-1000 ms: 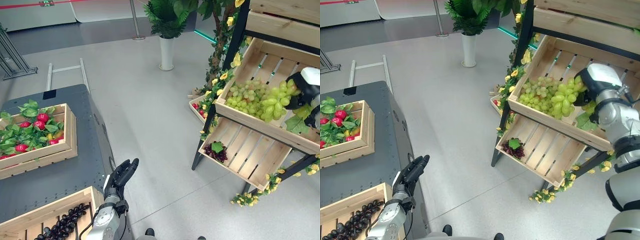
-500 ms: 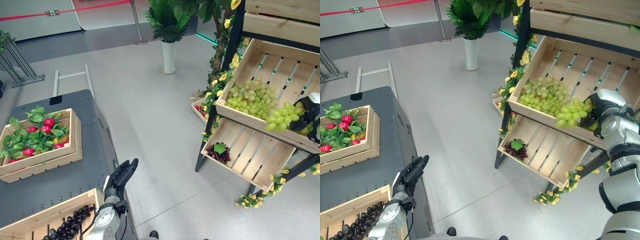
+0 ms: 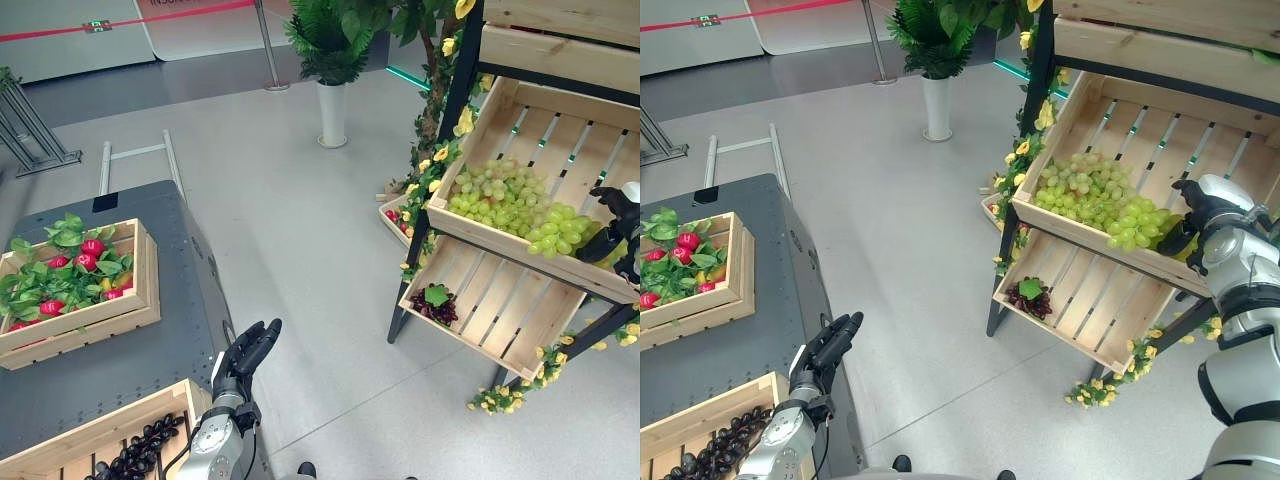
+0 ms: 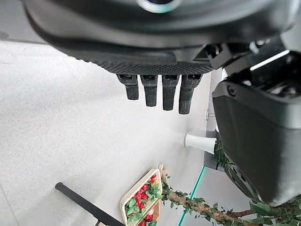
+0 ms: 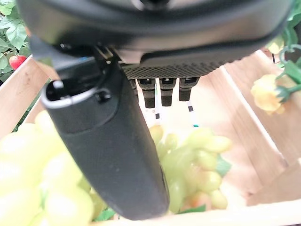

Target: Pick up the fruits from the basket on one side to the basket on the other side

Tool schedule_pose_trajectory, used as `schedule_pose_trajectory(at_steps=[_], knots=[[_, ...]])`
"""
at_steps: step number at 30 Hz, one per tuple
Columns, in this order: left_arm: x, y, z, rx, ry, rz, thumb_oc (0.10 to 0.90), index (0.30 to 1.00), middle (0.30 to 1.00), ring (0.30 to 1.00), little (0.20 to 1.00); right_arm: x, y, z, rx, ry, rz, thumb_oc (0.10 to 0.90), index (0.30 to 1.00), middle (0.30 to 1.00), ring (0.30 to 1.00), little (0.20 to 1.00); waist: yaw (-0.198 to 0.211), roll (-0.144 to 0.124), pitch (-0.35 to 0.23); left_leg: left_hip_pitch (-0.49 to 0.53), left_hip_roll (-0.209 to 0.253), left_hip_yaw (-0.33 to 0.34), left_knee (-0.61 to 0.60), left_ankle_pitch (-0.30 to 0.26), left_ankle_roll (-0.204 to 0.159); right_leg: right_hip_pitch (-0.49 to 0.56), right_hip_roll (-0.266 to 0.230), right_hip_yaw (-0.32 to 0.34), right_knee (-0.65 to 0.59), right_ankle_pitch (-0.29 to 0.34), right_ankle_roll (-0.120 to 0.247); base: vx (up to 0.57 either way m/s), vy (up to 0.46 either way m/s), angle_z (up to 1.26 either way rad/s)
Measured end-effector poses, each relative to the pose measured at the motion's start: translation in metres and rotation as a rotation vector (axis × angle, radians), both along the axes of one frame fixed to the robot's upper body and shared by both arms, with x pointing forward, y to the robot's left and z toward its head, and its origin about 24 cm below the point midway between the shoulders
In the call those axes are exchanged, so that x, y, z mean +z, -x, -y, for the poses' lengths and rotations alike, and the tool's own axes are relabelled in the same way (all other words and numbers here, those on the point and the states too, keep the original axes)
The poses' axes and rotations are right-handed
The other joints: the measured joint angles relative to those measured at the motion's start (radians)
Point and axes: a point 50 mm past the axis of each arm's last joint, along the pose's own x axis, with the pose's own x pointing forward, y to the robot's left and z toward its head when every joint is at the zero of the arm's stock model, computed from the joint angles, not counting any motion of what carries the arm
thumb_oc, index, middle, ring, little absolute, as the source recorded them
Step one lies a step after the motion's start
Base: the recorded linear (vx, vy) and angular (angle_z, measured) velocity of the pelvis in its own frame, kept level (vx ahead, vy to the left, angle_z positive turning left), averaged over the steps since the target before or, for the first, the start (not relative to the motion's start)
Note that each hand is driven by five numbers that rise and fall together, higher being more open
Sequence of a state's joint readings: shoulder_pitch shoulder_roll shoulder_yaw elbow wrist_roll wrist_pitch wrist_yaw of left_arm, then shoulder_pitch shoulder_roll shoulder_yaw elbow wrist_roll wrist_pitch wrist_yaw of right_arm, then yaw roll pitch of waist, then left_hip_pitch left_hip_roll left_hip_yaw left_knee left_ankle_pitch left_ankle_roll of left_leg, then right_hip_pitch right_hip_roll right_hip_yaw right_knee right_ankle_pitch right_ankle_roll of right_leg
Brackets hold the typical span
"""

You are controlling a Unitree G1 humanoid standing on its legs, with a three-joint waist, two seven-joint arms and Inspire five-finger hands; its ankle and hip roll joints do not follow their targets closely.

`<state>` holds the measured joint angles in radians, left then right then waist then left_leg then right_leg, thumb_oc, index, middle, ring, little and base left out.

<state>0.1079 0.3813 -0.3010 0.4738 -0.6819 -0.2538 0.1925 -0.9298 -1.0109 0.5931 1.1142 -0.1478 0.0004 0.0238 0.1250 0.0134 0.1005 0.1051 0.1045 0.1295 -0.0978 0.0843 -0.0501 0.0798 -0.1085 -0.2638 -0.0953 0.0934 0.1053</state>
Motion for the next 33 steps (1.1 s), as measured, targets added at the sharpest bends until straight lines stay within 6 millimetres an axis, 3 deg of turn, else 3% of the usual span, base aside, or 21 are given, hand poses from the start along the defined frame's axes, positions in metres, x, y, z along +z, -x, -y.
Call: schedule_pose_trajectory(at_steps=[18,26,33], knots=[[0.0,-0.001,0.003,-0.035,0.013,0.007,0.8,0.9,0.9,0.9,0.9,0.02,-0.015,-0.028,0.128,-0.109,0.147,0.8,0.9,0.9,0.9,0.9,-0.058,-0.006,0.003,0.024,0.001,0.044,0.0,-0.016,0.005,-0.001,0.002,0.043,0.0,0.002,0.002,0.01,0.0,-0.07],[0.0,0.0,0.004,-0.043,0.013,0.005,0.8,0.9,0.9,0.9,0.9,0.04,-0.019,-0.082,0.403,-0.256,0.34,0.8,0.9,0.9,0.9,0.9,-0.087,-0.006,0.003,0.024,0.002,0.045,0.0,-0.017,0.005,-0.001,0.002,0.044,0.0,0.001,0.001,0.0,0.0,0.0],[-0.001,0.001,0.01,-0.069,-0.002,0.005,0.8,0.9,0.9,0.9,0.9,0.017,0.007,-0.158,0.773,-0.34,0.354,0.8,0.9,0.9,0.9,0.9,-0.097,-0.007,0.003,0.023,0.002,0.045,-0.001,-0.017,0.005,-0.002,0.001,0.044,0.0,0.001,0.001,0.0,0.0,0.0]])
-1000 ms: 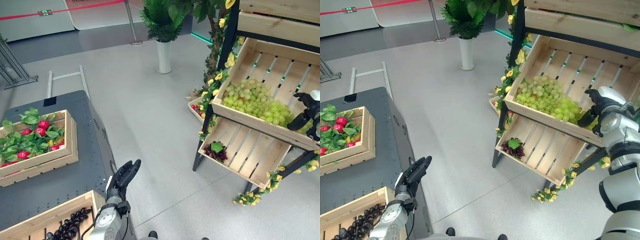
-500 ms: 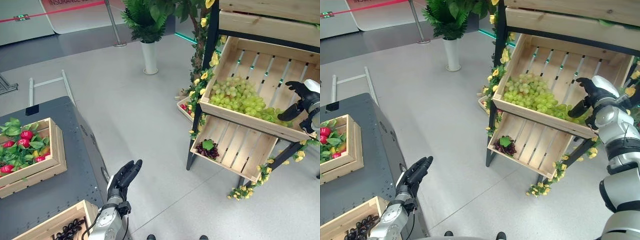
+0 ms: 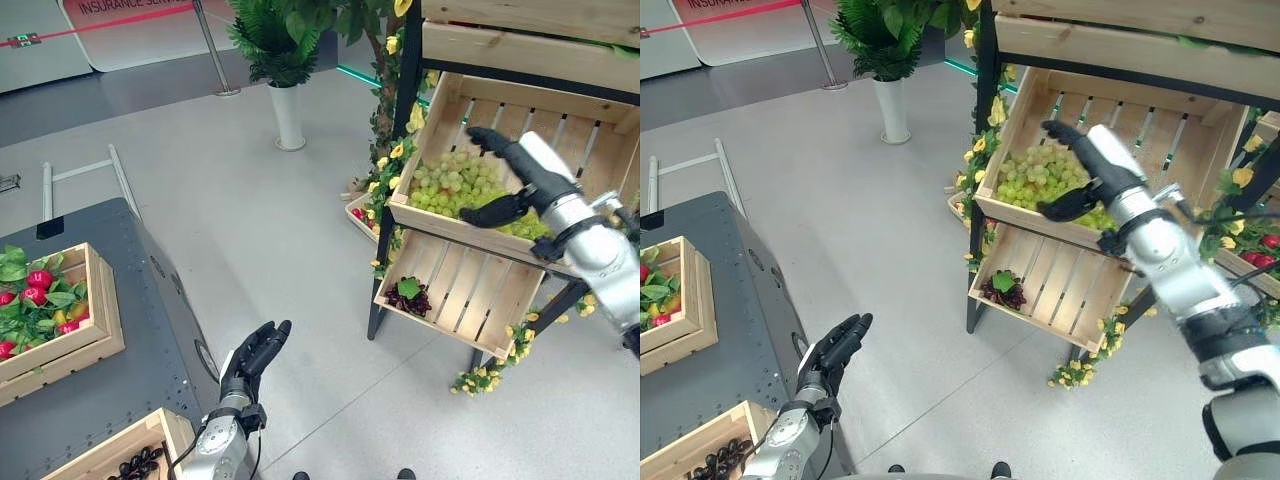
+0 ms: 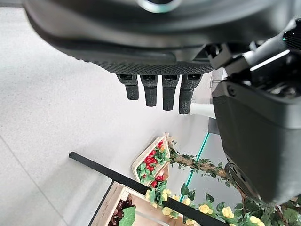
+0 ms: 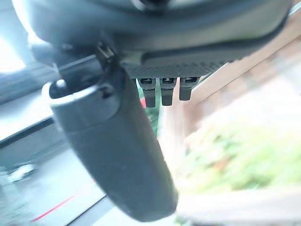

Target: Pick up the fruits from the basket on one side to the basket on the other side

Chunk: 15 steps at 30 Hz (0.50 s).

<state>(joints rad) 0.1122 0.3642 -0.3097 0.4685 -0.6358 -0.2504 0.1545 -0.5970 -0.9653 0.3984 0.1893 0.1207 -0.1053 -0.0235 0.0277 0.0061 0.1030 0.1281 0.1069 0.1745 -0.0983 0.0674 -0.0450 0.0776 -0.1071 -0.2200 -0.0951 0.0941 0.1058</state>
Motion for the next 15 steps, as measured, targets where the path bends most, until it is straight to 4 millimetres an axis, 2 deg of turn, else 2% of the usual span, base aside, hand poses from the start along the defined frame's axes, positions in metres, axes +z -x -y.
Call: schedule_pose_trajectory(at_steps=[3,9,13,15], knots=[[-0.001,0.0,-0.001,0.007,-0.009,-0.007,0.8,0.9,0.9,0.9,0.9,-0.007,0.01,-0.027,0.112,-0.038,0.002,0.8,0.9,0.9,0.9,0.9,-0.005,-0.002,0.0,-0.002,0.0,0.001,0.0,0.0,0.0,-0.002,0.0,0.001,0.0,-0.002,0.002,0.0,0.0,0.0],[-0.001,0.001,0.0,0.021,-0.019,-0.014,0.8,0.9,0.9,0.9,0.9,-0.004,0.02,-0.05,0.253,-0.045,-0.029,0.8,0.9,0.9,0.9,0.9,-0.007,-0.012,-0.002,-0.004,0.0,0.001,0.0,0.0,0.0,-0.004,0.0,0.001,0.0,-0.001,0.003,0.0,-0.006,0.0],[-0.002,0.002,0.0,0.022,-0.03,-0.015,0.8,0.9,0.9,0.9,0.9,-0.014,0.02,-0.062,0.331,-0.162,-0.115,0.8,0.9,0.9,0.9,0.9,-0.004,-0.019,-0.005,-0.006,0.001,-0.001,0.0,0.0,0.0,-0.004,0.0,-0.003,0.0,0.0,0.001,0.0,-0.048,0.02],[-0.002,0.002,0.002,0.025,-0.028,-0.016,0.8,0.9,0.9,0.9,0.9,-0.025,0.022,-0.076,0.389,-0.21,-0.164,0.8,0.9,0.9,0.9,0.9,0.001,-0.02,-0.006,-0.007,0.0,-0.004,0.0,0.001,0.0,-0.003,0.0,-0.007,0.0,0.0,0.001,0.0,-0.052,0.04]])
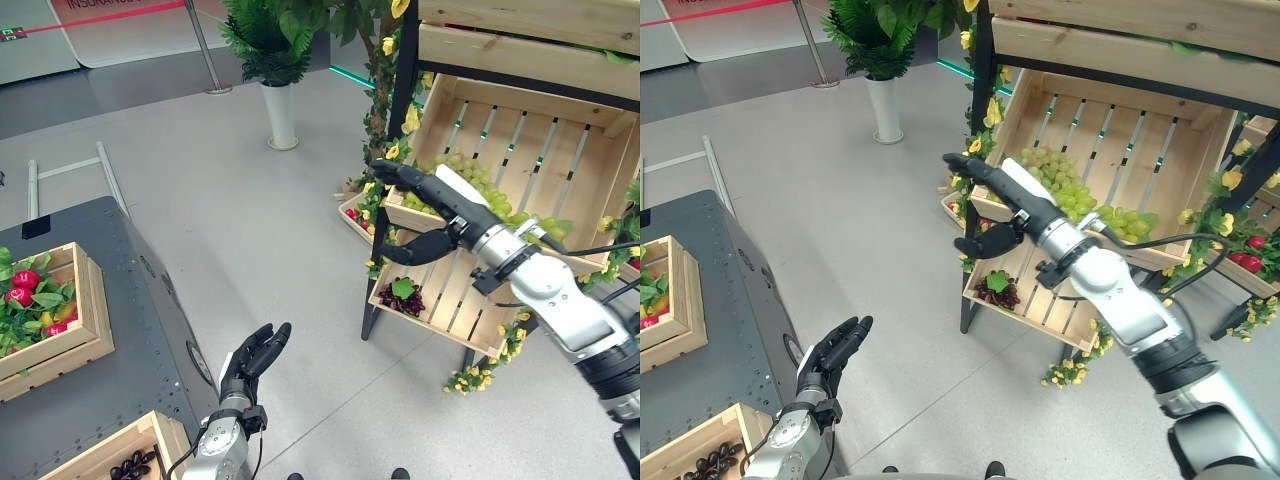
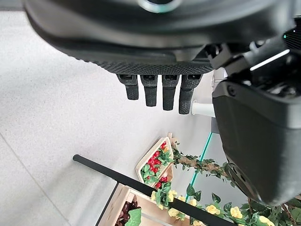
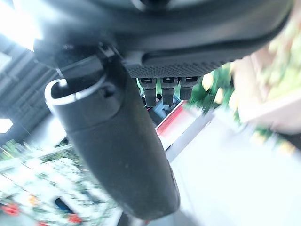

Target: Pick up the fruits from the basket on one side to the basket on the other side

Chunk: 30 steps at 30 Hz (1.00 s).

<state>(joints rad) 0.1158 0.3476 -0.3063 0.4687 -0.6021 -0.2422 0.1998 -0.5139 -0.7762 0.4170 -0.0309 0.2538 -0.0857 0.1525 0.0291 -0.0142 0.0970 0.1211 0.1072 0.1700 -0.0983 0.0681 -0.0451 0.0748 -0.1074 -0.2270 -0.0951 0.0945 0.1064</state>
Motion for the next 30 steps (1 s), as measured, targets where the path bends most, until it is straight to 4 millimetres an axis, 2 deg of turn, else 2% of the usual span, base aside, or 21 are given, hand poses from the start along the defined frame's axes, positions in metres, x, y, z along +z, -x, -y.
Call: schedule_pose_trajectory(at_steps=[1,4,5,7,8,11,14,15,18,24,27,28,29,30], knots=[[0.0,0.0,0.001,0.004,0.004,-0.001,0.8,0.9,0.9,0.9,0.9,-0.005,0.001,-0.004,0.012,-0.015,-0.016,0.8,0.9,0.9,0.9,0.9,0.003,-0.001,0.0,0.0,0.0,-0.002,0.0,0.0,0.0,0.001,0.0,-0.003,0.0,0.0,0.0,0.0,-0.056,0.09],[-0.004,0.002,0.008,0.009,0.022,-0.024,0.8,0.9,0.9,0.9,0.9,-0.035,0.009,-0.027,0.066,-0.106,-0.147,0.8,0.9,0.9,0.9,0.9,0.021,-0.003,-0.001,-0.004,-0.001,-0.021,0.0,0.003,-0.003,0.007,0.0,-0.022,0.0,-0.001,-0.001,0.0,-0.049,0.15],[-0.004,0.002,0.007,0.011,0.02,-0.026,0.8,0.9,0.9,0.9,0.9,-0.04,0.01,-0.03,0.074,-0.112,-0.166,0.8,0.9,0.9,0.9,0.9,0.023,-0.003,-0.002,-0.007,-0.001,-0.027,0.0,0.004,-0.004,0.008,0.0,-0.028,0.0,-0.001,-0.001,0.0,-0.046,0.21],[-0.005,0.003,0.007,0.021,0.008,-0.032,0.8,0.9,0.9,0.9,0.9,-0.063,0.017,-0.038,0.083,-0.168,-0.265,0.8,0.9,0.9,0.9,0.9,0.047,-0.003,-0.002,-0.01,0.0,-0.036,0.0,0.006,-0.007,0.01,0.0,-0.036,0.0,-0.002,-0.003,-0.01,-0.055,0.14],[-0.005,0.003,0.006,0.025,0.006,-0.033,0.8,0.9,0.9,0.9,0.9,-0.07,0.019,-0.039,0.08,-0.183,-0.294,0.8,0.9,0.9,0.9,0.9,0.053,-0.003,-0.002,-0.011,0.0,-0.041,0.0,0.007,-0.007,0.012,0.0,-0.04,0.0,-0.004,-0.002,-0.01,-0.064,0.22],[-0.004,0.005,0.006,0.03,-0.005,-0.031,0.8,0.9,0.9,0.9,0.9,-0.11,0.036,-0.037,0.038,-0.216,-0.439,0.8,0.9,0.9,0.9,0.9,0.076,-0.003,-0.001,-0.017,-0.002,-0.082,0.0,0.011,-0.008,0.029,-0.005,-0.082,0.0,-0.017,0.0,0.0,-0.071,0.38],[-0.002,0.011,0.004,0.038,-0.003,-0.032,0.8,0.9,0.9,0.9,0.9,-0.152,0.061,-0.026,-0.022,-0.208,-0.597,0.8,0.9,0.9,0.9,0.9,0.111,0.004,0.004,-0.034,-0.002,-0.111,0.0,0.014,-0.007,0.038,-0.006,-0.112,0.0,-0.025,-0.001,0.02,-0.134,0.29],[-0.002,0.012,0.003,0.03,-0.007,-0.041,0.8,0.9,0.9,0.9,0.9,-0.162,0.071,-0.019,-0.042,-0.198,-0.639,0.8,0.9,0.9,0.9,0.9,0.108,0.004,0.005,-0.032,-0.004,-0.134,0.0,0.016,-0.008,0.047,-0.008,-0.137,0.0,-0.031,0.003,0.03,-0.132,0.52],[-0.003,0.015,-0.003,0.037,-0.024,-0.06,0.8,0.9,0.9,0.9,0.9,-0.17,0.079,-0.011,-0.056,-0.173,-0.675,0.8,0.9,0.9,0.9,0.9,0.124,0.012,0.02,-0.033,-0.003,-0.156,0.0,0.02,-0.008,0.061,-0.006,-0.159,0.0,-0.035,0.005,0.07,-0.164,0.29],[-0.006,0.021,-0.012,0.074,-0.028,-0.099,0.8,0.9,0.9,0.9,0.9,-0.165,0.074,-0.009,-0.047,-0.21,-0.673,0.8,0.9,0.9,0.9,0.9,0.165,0.018,0.042,-0.034,0.005,-0.188,0.008,0.023,-0.013,0.079,0.008,-0.187,0.001,-0.054,-0.003,0.06,-0.123,0.14],[-0.007,0.021,-0.008,0.086,-0.015,-0.101,0.8,0.9,0.9,0.9,0.9,-0.16,0.07,-0.014,-0.008,-0.251,-0.679,0.8,0.9,0.9,0.9,0.9,0.177,0.019,0.058,-0.069,-0.004,-0.193,0.05,0.031,-0.026,0.087,0.012,-0.197,0.004,-0.059,0.002,-0.02,0.009,0.38],[-0.007,0.018,-0.006,0.078,-0.008,-0.096,0.8,0.9,0.9,0.9,0.9,-0.16,0.07,-0.013,-0.013,-0.262,-0.677,0.8,0.9,0.9,0.9,0.9,0.165,0.014,0.072,-0.114,-0.023,-0.183,0.103,0.033,-0.028,0.097,0.009,-0.199,0.005,-0.067,0.009,-0.02,0.091,1.8],[0.001,-0.001,0.003,0.029,0.013,-0.044,0.8,0.9,0.9,0.9,0.9,-0.161,0.072,-0.005,-0.042,-0.272,-0.682,0.8,0.9,0.9,0.9,0.9,0.121,-0.001,0.1,-0.206,-0.058,-0.078,0.175,0.095,-0.048,0.122,-0.016,-0.249,0.002,-0.093,0.0,0.02,0.106,2.32],[0.005,-0.012,0.009,-0.007,0.02,-0.018,0.8,0.9,0.9,0.9,0.9,-0.162,0.072,-0.001,-0.053,-0.269,-0.684,0.8,0.9,0.9,0.9,0.9,0.109,-0.004,0.115,-0.225,-0.065,0.02,0.17,0.121,-0.068,0.139,-0.029,-0.302,0.001,-0.095,-0.002,0.06,0.181,2.67]])
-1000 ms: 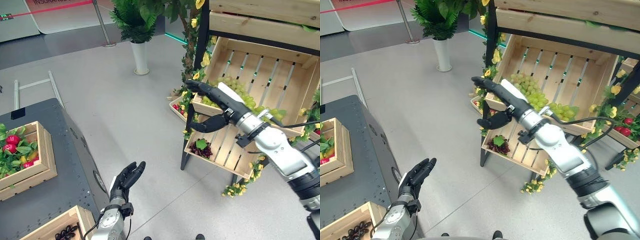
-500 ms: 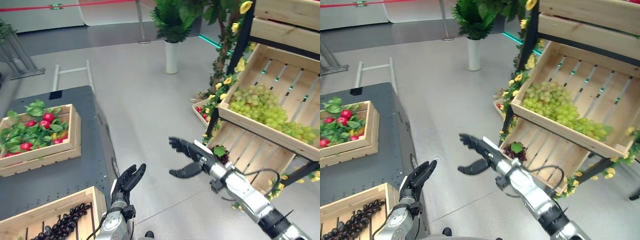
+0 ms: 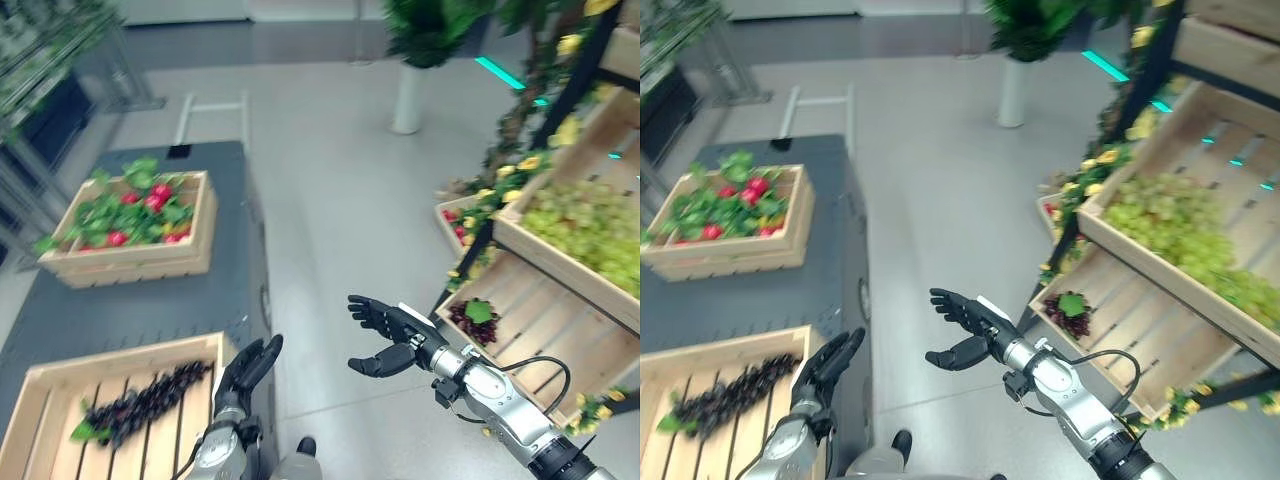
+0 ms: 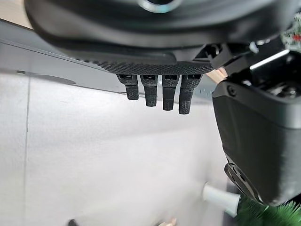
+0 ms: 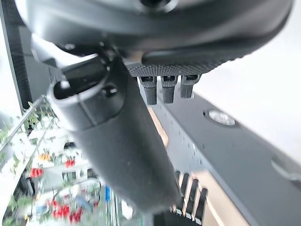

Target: Pick up the fruits from the basket on one side to the basket on the other side

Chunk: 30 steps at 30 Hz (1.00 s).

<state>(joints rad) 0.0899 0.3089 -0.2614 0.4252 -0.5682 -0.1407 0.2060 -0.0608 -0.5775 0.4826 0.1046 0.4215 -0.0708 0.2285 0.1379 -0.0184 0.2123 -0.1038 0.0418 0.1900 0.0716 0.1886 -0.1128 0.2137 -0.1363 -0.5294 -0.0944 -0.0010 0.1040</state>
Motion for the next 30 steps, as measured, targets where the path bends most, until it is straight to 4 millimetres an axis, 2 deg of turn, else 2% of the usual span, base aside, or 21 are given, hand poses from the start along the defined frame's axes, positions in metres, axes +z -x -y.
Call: schedule_pose_trajectory(at_steps=[1,3,5,6,7,8,9,10,12,13,15,16,18,20,21,22,23,24,26,27,30], knots=[[0.002,-0.006,0.005,-0.045,0.01,0.014,0.8,0.9,0.9,0.9,0.9,-0.003,0.001,0.003,-0.007,0.009,-0.012,0.8,0.9,0.9,0.9,0.9,0.001,-0.004,0.012,-0.003,0.016,0.187,-0.012,-0.025,0.027,0.017,-0.008,-0.08,-0.001,-0.007,0.002,0.08,0.155,1.58],[0.0,-0.002,0.002,-0.051,0.003,0.002,0.8,0.9,0.9,0.9,0.9,-0.004,0.001,-0.003,-0.005,-0.013,-0.014,0.8,0.9,0.9,0.9,0.9,0.023,-0.01,0.014,0.015,0.037,0.244,-0.01,-0.04,0.046,0.016,-0.023,-0.09,-0.001,-0.018,0.014,0.18,0.297,0.74],[-0.007,0.007,-0.003,-0.046,-0.011,-0.039,0.8,0.9,0.9,0.9,0.9,-0.002,0.001,-0.008,0.007,-0.063,-0.002,0.8,0.9,0.9,0.9,0.9,0.009,-0.012,0.011,0.066,0.021,0.189,-0.039,-0.06,0.049,0.015,-0.048,-0.075,0.014,-0.017,0.037,0.25,0.346,0.45],[-0.008,0.01,-0.001,-0.061,-0.005,-0.041,0.8,0.9,0.9,0.9,0.9,-0.001,0.001,-0.006,0.006,-0.07,0.001,0.8,0.9,0.9,0.9,0.9,-0.002,0.015,0.003,0.128,0.012,0.144,-0.118,-0.082,0.074,0.016,-0.051,-0.068,0.04,-0.024,0.059,0.21,0.295,0.47],[-0.004,0.008,0.001,-0.089,-0.011,-0.02,0.8,0.9,0.9,0.9,0.9,-0.001,0.001,-0.007,-0.003,-0.087,0.002,0.8,0.9,0.9,0.9,0.9,-0.008,0.013,0.007,0.148,-0.012,0.144,-0.17,-0.058,0.145,0.007,-0.073,-0.071,0.086,-0.043,0.083,0.24,0.349,0.35],[0.001,0.005,0.003,-0.112,-0.023,0.002,0.8,0.9,0.9,0.9,0.9,-0.002,0.002,-0.009,-0.009,-0.112,-0.007,0.8,0.9,0.9,0.9,0.9,-0.007,0.0,0.014,0.152,-0.028,0.137,-0.17,-0.076,0.17,-0.009,-0.105,-0.076,0.146,-0.051,0.097,0.19,0.298,0.26],[0.003,0.002,0.004,-0.139,-0.047,0.015,0.8,0.9,0.9,0.9,0.9,-0.003,0.002,-0.011,-0.012,-0.124,-0.01,0.8,0.9,0.9,0.9,0.9,-0.006,0.005,0.022,0.156,-0.038,0.1,-0.17,-0.085,0.187,-0.046,-0.14,-0.074,0.269,-0.073,0.092,0.16,0.255,0.19],[0.008,-0.001,-0.001,-0.171,-0.097,0.028,0.8,0.9,0.9,0.9,0.9,-0.004,0.005,-0.019,-0.006,-0.155,-0.017,0.8,0.9,0.9,0.9,0.9,-0.009,0.001,0.023,0.165,-0.047,0.05,-0.162,-0.08,0.198,-0.123,-0.187,-0.054,0.476,-0.077,0.071,0.09,0.129,0.27],[0.015,-0.009,-0.013,-0.232,-0.19,0.032,0.8,0.9,0.9,0.9,0.9,-0.006,0.014,-0.027,0.004,-0.198,-0.029,0.8,0.9,0.9,0.9,0.9,-0.03,-0.016,0.026,0.182,-0.046,-0.034,-0.161,-0.085,0.204,-0.239,-0.236,0.062,0.749,-0.075,0.072,0.1,-0.021,0.87],[0.02,-0.014,-0.02,-0.238,-0.228,0.041,0.8,0.9,0.9,0.9,0.9,-0.005,0.015,-0.029,0.014,-0.204,-0.024,0.8,0.9,0.9,0.9,0.9,-0.045,-0.026,0.022,0.186,-0.046,-0.074,-0.161,-0.091,0.21,-0.281,-0.2,0.135,0.755,-0.087,0.054,0.09,-0.103,1.0],[0.021,-0.015,-0.028,-0.231,-0.25,0.029,0.8,0.9,0.9,0.9,0.9,0.0,0.01,-0.027,0.011,-0.206,0.003,0.8,0.9,0.9,0.9,0.9,-0.065,-0.017,0.026,0.189,-0.046,-0.079,-0.16,-0.091,0.21,-0.304,-0.139,0.187,0.614,-0.092,0.035,0.14,-0.217,0.68],[0.02,-0.014,-0.028,-0.23,-0.251,0.026,0.8,0.9,0.9,0.9,0.9,0.001,0.009,-0.026,0.007,-0.206,0.008,0.8,0.9,0.9,0.9,0.9,-0.065,-0.016,0.027,0.196,-0.047,-0.094,-0.161,-0.098,0.214,-0.32,-0.135,0.187,0.586,-0.093,0.034,0.16,-0.3,0.6],[0.016,-0.013,-0.024,-0.241,-0.241,0.011,0.8,0.9,0.9,0.9,0.9,-0.002,0.009,-0.022,-0.007,-0.199,0.012,0.8,0.9,0.9,0.9,0.9,-0.076,0.01,0.021,0.191,-0.04,-0.124,-0.16,-0.105,0.206,-0.307,-0.078,0.234,0.358,-0.083,0.047,0.14,-0.249,0.57],[0.011,-0.019,-0.009,-0.291,-0.216,0.0,0.8,0.9,0.9,0.9,0.9,-0.013,0.005,-0.012,-0.058,-0.195,-0.031,0.8,0.9,0.9,0.9,0.9,-0.117,0.039,0.03,0.179,-0.033,-0.238,-0.153,-0.104,0.199,-0.286,-0.025,0.415,0.078,-0.034,0.067,0.2,-0.394,1.33],[0.01,-0.022,-0.001,-0.328,-0.199,0.002,0.8,0.9,0.9,0.9,0.9,-0.018,0.005,-0.008,-0.09,-0.184,-0.047,0.8,0.9,0.9,0.9,0.9,-0.145,0.038,0.03,0.168,-0.033,-0.314,-0.145,-0.1,0.174,-0.28,-0.014,0.5,0.021,-0.015,0.062,0.18,-0.466,1.56],[0.01,-0.023,0.002,-0.347,-0.195,0.0,0.8,0.9,0.9,0.9,0.9,-0.02,0.005,-0.007,-0.1,-0.176,-0.054,0.8,0.9,0.9,0.9,0.9,-0.153,0.035,0.029,0.159,-0.034,-0.341,-0.144,-0.1,0.172,-0.263,-0.012,0.545,0.0,-0.005,0.064,0.13,-0.362,1.66],[0.011,-0.025,0.006,-0.394,-0.192,0.006,0.8,0.9,0.9,0.9,0.9,-0.02,0.005,-0.006,-0.111,-0.172,-0.054,0.8,0.9,0.9,0.9,0.9,-0.163,0.006,0.026,0.157,-0.037,-0.355,-0.153,-0.098,0.168,-0.254,-0.015,0.549,0.005,0.001,0.057,0.16,-0.385,1.54],[0.01,-0.025,0.006,-0.415,-0.179,0.005,0.8,0.9,0.9,0.9,0.9,-0.019,0.002,-0.006,-0.114,-0.178,-0.048,0.8,0.9,0.9,0.9,0.9,-0.159,-0.033,0.021,0.159,-0.042,-0.344,-0.154,-0.097,0.142,-0.239,-0.036,0.542,0.016,0.047,0.059,0.2,-0.381,1.6],[0.005,-0.02,0.009,-0.389,-0.145,-0.005,0.8,0.9,0.9,0.9,0.9,-0.017,-0.006,-0.001,-0.16,-0.17,-0.049,0.8,0.9,0.9,0.9,0.9,-0.153,-0.023,0.024,0.172,0.005,-0.306,-0.141,-0.112,0.118,-0.234,0.0,0.518,0.084,0.08,0.043,0.19,-0.3,1.0],[0.004,-0.016,0.008,-0.384,-0.139,-0.011,0.8,0.9,0.9,0.9,0.9,-0.013,-0.009,0.004,-0.204,-0.197,-0.041,0.8,0.9,0.9,0.9,0.9,-0.148,-0.008,0.021,0.176,0.042,-0.283,-0.125,-0.127,0.129,-0.204,0.032,0.512,0.077,0.065,0.02,0.19,-0.266,0.65],[0.005,-0.009,0.005,-0.388,-0.19,0.017,0.8,0.9,0.9,0.9,0.9,0.003,-0.017,0.019,-0.267,-0.243,0.034,0.8,0.9,0.9,0.9,0.9,-0.149,0.014,0.017,0.188,0.086,-0.237,-0.107,-0.151,0.115,-0.182,0.07,0.468,0.075,0.047,-0.01,0.14,-0.187,0.29]])
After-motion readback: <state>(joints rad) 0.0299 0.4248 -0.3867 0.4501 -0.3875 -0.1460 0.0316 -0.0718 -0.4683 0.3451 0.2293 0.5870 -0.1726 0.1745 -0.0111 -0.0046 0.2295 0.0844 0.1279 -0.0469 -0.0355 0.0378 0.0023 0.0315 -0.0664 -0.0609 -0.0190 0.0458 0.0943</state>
